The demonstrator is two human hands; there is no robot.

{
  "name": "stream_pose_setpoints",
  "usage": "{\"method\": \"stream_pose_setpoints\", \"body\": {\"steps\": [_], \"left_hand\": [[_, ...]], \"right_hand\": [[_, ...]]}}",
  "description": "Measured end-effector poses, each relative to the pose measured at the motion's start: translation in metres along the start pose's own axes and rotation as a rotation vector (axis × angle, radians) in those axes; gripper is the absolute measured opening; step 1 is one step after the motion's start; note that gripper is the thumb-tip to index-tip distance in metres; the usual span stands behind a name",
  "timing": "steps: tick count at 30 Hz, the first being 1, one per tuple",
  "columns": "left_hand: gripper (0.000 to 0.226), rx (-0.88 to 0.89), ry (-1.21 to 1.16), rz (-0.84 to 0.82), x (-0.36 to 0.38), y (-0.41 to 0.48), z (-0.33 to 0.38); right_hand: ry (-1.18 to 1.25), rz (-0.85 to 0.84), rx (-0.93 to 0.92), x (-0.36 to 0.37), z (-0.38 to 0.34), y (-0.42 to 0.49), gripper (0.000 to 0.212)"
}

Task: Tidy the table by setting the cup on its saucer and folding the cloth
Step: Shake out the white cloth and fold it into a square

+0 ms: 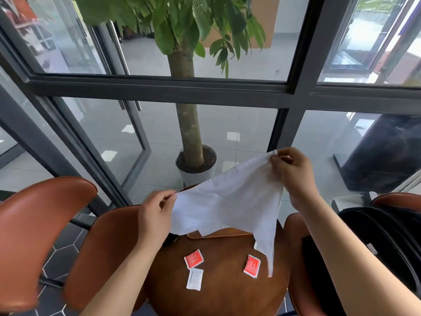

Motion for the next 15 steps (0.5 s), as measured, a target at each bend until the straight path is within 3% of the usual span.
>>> {"method": "stream_pose_setpoints", "body": {"steps": [9, 15], "left_hand": [[0.014, -0.013, -0.226, 0.099, -0.008, 0.039, 0.044], [0.023, -0.211, -0.204, -0.062, 0.029, 0.045, 0.029]], "right_hand": [[0.183, 0.003, 0.004, -0.013, -0.026, 0.020, 0.007], [0.025, -0.110, 0.084, 0.006, 0.008, 0.039, 0.005]]}}
Point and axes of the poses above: each hand's wrist, its own y-axis towards the middle knuckle, its own x-axis out of the palm, z = x × y, the point moved 6 cm from there along y, towards the middle knuckle, and after that the axes turned 5 degrees about z, right-handed, at the moved point
